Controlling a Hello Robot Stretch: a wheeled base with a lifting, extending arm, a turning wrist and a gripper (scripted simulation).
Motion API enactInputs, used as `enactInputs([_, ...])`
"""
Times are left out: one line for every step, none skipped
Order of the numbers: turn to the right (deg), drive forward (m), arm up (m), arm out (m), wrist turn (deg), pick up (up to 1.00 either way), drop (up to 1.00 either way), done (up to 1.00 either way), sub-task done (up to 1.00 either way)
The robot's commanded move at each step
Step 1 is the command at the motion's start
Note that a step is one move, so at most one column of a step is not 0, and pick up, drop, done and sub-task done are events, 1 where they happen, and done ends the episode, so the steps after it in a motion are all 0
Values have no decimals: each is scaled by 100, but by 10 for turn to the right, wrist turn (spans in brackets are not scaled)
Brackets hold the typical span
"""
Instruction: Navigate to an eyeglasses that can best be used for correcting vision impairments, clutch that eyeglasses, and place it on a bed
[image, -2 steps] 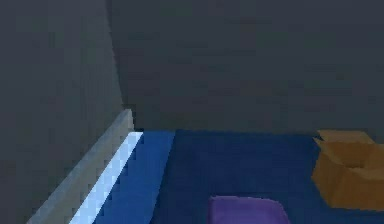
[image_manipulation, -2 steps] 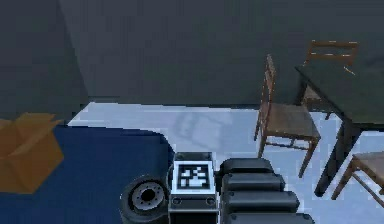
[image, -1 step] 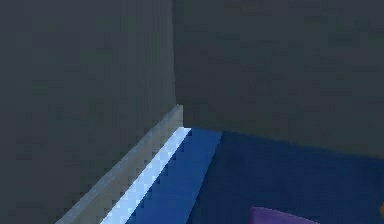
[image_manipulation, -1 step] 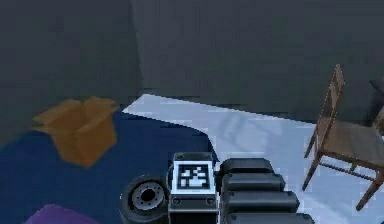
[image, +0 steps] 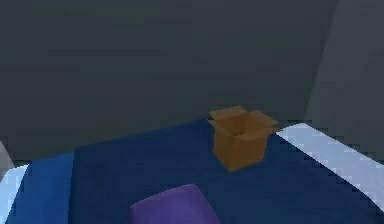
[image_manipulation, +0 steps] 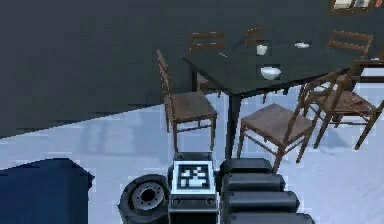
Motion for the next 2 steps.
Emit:
enactInputs([150, 0, 0, 0, 0, 0, 0, 0, 0])
enactInputs([-450, 0, 0, 0, 0, 0, 0, 0, 0])
